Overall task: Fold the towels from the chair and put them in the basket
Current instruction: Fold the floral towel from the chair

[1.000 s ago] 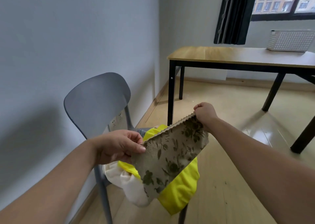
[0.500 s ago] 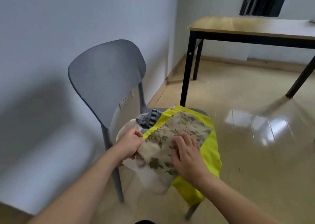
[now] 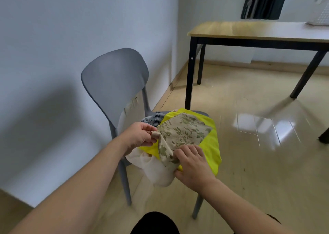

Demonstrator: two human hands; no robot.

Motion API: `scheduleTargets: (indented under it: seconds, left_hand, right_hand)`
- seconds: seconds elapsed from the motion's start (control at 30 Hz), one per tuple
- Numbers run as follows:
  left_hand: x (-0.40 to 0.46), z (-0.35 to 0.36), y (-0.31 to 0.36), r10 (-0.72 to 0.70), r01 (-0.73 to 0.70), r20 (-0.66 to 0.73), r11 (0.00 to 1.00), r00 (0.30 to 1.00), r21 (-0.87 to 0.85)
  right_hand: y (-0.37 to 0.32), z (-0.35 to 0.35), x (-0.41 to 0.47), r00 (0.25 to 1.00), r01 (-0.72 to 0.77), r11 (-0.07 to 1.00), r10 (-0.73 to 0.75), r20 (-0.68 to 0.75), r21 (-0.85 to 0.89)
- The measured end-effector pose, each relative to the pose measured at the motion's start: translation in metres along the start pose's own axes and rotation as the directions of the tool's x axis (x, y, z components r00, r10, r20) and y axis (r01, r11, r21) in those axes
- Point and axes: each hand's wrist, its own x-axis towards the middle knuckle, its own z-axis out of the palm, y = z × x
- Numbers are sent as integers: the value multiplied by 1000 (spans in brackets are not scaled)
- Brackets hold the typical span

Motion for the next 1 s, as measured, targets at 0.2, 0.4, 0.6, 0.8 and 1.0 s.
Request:
scheduleTargets:
  seconds: [0.2, 0.4, 0.6, 0.8, 1.0]
  left_hand:
    - [4, 4, 16, 117, -121, -94, 992, 989, -39]
    - [15, 17, 26, 252, -235, -151, 964, 956, 124]
    - [29, 31, 41, 332, -301, -132, 930, 934, 209]
    - [85, 60, 64, 363, -283, -201, 897, 910, 339]
    - [159, 101, 76, 374, -210, -142, 753, 917, 624]
  right_hand:
    - [1, 4, -1, 995, -89, 996, 90, -50, 6]
    - [-10, 3, -1, 964, -226, 968, 239, -117, 111]
    - [9, -21, 17, 857, -383, 682, 514, -35, 623]
    - [72, -31, 51, 742, -505, 382, 650, 163, 774]
    - [122, -14, 85, 604, -692, 234, 707, 369, 683]
